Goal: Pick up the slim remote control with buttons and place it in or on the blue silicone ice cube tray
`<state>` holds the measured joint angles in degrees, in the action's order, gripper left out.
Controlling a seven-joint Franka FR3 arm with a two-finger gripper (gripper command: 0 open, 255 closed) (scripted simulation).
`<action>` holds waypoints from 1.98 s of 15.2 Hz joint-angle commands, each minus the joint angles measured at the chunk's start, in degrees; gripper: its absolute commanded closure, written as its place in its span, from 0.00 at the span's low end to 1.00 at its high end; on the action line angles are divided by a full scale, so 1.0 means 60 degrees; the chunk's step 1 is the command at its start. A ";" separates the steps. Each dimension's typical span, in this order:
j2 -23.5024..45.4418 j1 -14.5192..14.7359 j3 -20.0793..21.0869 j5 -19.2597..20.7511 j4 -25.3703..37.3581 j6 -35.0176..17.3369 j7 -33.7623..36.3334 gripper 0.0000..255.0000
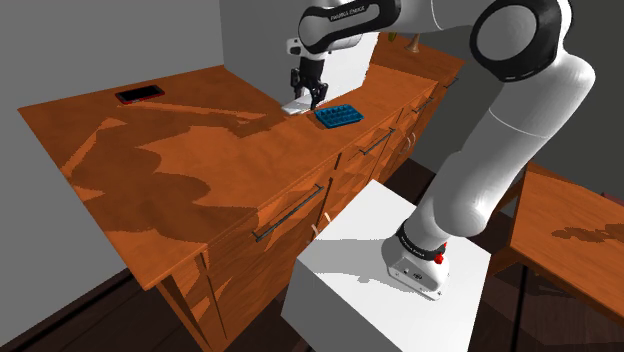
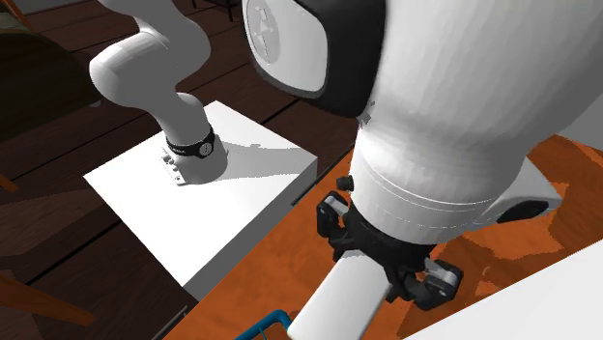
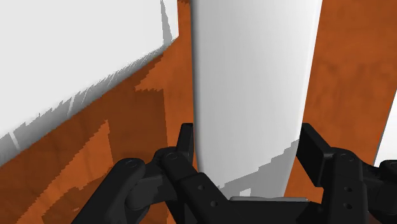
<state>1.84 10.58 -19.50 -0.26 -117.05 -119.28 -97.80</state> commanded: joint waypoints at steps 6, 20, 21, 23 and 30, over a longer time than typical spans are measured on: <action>-0.0185 -0.0790 -0.0740 0.0043 -0.0166 0.0003 -0.1517 1.00; 0.0530 -0.1795 -0.1540 -0.0403 -0.0301 -0.0758 -0.3552 1.00; 0.0594 -0.1805 -0.1533 -0.0444 -0.0365 -0.0878 -0.3580 1.00; 0.0728 -0.1827 -0.1516 -0.0530 -0.0487 -0.1116 -0.3639 1.00; 0.0926 -0.1861 -0.1475 -0.0708 -0.0640 -0.1551 -0.3760 1.00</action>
<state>7.32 -0.56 -28.33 -4.52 -120.81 -128.61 -120.35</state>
